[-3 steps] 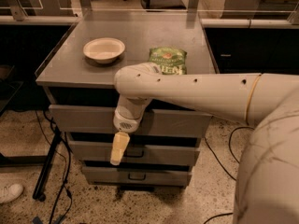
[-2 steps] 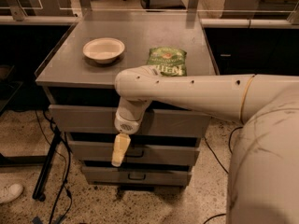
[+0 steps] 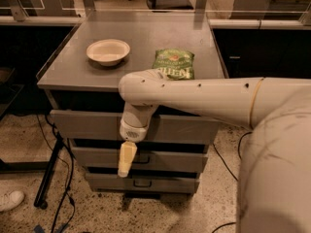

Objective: Open top drawer

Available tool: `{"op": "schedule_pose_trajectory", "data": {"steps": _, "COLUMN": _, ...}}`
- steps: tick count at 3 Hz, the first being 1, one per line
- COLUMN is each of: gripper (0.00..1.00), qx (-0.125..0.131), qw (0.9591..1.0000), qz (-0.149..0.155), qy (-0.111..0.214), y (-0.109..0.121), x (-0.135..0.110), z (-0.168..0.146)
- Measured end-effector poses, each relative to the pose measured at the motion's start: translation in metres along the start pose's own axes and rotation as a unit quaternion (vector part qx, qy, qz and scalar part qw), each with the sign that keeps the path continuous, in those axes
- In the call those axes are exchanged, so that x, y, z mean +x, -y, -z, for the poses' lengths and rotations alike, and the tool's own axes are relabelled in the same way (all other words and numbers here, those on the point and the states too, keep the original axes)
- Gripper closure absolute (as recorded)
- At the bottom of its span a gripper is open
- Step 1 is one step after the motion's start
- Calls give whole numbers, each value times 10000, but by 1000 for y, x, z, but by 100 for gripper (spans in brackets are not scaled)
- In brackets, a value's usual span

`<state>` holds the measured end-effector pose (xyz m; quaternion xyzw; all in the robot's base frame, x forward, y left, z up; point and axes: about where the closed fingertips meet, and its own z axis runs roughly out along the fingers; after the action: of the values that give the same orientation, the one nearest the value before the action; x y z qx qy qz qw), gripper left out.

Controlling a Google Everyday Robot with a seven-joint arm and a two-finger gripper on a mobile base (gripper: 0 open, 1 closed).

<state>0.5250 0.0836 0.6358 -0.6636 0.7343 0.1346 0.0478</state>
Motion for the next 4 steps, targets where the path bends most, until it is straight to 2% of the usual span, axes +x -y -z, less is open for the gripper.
{"op": "schedule_pose_trajectory", "data": {"steps": 1, "gripper": 0, "qx": -109, "qw": 9999, "qz": 43, "qy": 32, "y": -14, "x": 4, "z": 4}}
{"op": "schedule_pose_trajectory", "data": {"steps": 3, "gripper": 0, "qx": -517, "qw": 9984, "qz": 154, "qy": 194, "y": -77, "x": 22, "z": 15}}
{"op": "schedule_pose_trajectory", "data": {"steps": 4, "gripper": 0, "qx": -621, "qw": 9976, "qz": 171, "qy": 264, "y": -102, "x": 32, "z": 21}}
